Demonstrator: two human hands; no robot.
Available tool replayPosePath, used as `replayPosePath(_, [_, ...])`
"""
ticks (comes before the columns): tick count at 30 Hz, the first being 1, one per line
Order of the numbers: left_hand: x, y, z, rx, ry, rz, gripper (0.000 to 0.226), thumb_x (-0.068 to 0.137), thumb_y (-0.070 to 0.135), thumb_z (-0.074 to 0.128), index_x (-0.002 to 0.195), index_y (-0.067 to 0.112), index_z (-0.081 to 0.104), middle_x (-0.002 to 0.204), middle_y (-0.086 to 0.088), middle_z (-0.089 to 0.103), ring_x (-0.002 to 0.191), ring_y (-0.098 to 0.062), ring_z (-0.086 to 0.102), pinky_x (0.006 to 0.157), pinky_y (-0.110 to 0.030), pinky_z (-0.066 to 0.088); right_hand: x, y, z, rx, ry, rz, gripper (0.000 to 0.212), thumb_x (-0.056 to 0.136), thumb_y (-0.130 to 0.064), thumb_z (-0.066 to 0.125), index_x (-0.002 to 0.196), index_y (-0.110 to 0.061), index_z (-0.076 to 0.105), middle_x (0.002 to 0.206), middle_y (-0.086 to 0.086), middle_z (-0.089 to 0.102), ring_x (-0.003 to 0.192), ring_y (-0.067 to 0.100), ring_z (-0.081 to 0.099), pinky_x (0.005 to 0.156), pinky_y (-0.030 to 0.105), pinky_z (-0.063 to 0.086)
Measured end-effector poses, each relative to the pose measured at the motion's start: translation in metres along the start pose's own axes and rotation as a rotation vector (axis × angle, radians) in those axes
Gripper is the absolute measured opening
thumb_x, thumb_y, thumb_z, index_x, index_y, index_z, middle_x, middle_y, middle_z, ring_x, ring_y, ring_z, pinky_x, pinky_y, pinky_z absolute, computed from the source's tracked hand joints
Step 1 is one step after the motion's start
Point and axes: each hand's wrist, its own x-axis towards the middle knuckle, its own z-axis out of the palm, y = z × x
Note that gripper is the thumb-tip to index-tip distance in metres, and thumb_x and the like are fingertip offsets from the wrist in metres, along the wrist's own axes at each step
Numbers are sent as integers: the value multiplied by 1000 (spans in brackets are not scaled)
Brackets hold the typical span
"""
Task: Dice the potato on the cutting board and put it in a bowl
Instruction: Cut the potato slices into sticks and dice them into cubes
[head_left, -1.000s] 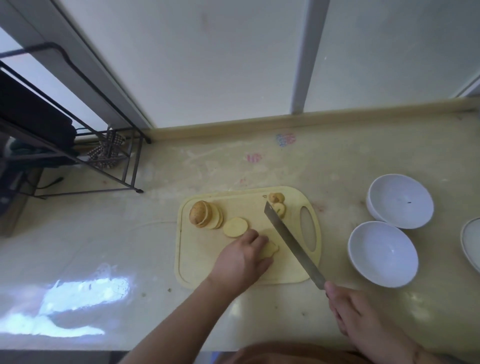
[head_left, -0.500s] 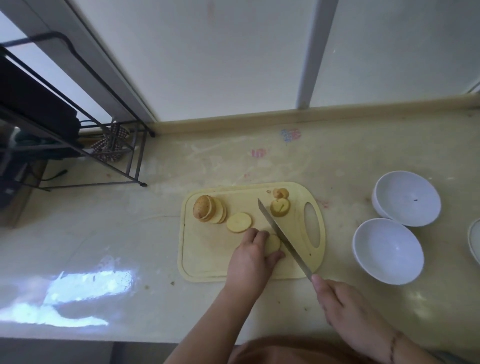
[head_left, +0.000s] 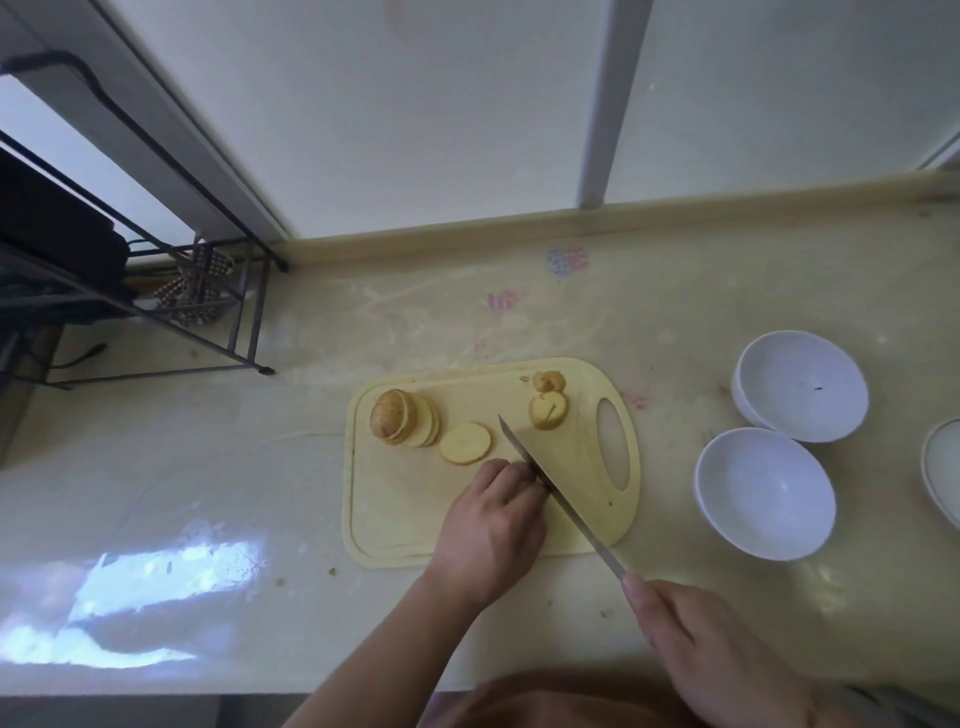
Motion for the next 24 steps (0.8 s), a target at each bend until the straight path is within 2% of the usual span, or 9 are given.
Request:
replayPosePath(1, [0, 0, 0, -6, -4, -5, 16, 88, 13, 59, 99, 11, 71, 109, -4, 65, 96, -28, 58, 82, -35, 51, -1, 2, 1, -6, -3, 17, 63, 72, -85, 19, 83, -35, 56, 66, -1, 64, 71, 7, 59, 76, 28, 46])
replayPosePath(4, [1, 1, 0, -25, -12, -20, 16, 88, 13, 59, 98, 11, 72, 109, -4, 65, 96, -28, 58, 83, -35, 51, -4, 10, 4, 2, -106, 49, 97, 47, -103, -2, 82, -30, 53, 59, 0, 59, 52, 4, 52, 54, 19, 36])
replayPosePath(6, [1, 1, 0, -47, -8, -26, 16, 87, 12, 59, 98, 11, 72, 110, -4, 65, 97, -28, 58, 85, -35, 51, -1, 13, 7, -17, -99, 35, 102, 45, -102, -5, 78, -25, 53, 59, -6, 60, 61, 10, 56, 53, 18, 36])
replayPosePath(9, [2, 2, 0, -72, 9, -19, 16, 88, 10, 60, 99, 10, 72, 113, -5, 65, 98, -28, 58, 87, -34, 50, 11, 4, 8, -30, -23, -46, 81, 73, -84, 11, 61, -14, 50, 56, -13, 59, 62, 10, 56, 68, 25, 45])
replayPosePath(11, [2, 2, -1, -70, 13, -10, 15, 88, 10, 60, 99, 10, 71, 112, -5, 65, 97, -28, 58, 86, -34, 50, 18, -10, 8, -2, -35, -63, 59, 87, -65, 24, 58, -17, 43, 50, -13, 56, 54, 4, 52, 61, 22, 41])
replayPosePath(13, [1, 1, -2, -62, 9, 3, 14, 90, 10, 61, 99, 9, 71, 110, -6, 64, 96, -28, 58, 84, -35, 51, 24, -21, 5, 4, -22, -69, 52, 96, -52, 30, 58, -18, 42, 43, -4, 50, 48, -1, 53, 56, 18, 39])
replayPosePath(18, [-7, -2, -4, -50, 26, 21, 11, 90, 9, 65, 99, 7, 71, 105, -9, 63, 96, -29, 59, 81, -36, 52, 23, -16, 1, 10, -15, -92, 63, 81, -70, 22, 56, -15, 40, 46, 1, 44, 46, 10, 40, 59, 33, 39])
replayPosePath(22, [-9, -3, -4, -66, 40, 14, 10, 88, 7, 67, 97, 7, 71, 104, -8, 63, 96, -29, 59, 81, -36, 53, 12, -14, -3, 31, -59, -92, 62, 79, -70, 25, 57, -15, 42, 48, -1, 47, 50, 10, 40, 62, 31, 39])
replayPosePath(24, [-7, -2, -3, -80, 37, 5, 10, 87, 7, 66, 96, 7, 71, 105, -7, 64, 96, -28, 59, 82, -35, 52, 6, -14, -3, 8, -55, -92, 55, 84, -66, 27, 59, -23, 49, 52, -7, 54, 55, 10, 46, 67, 30, 42])
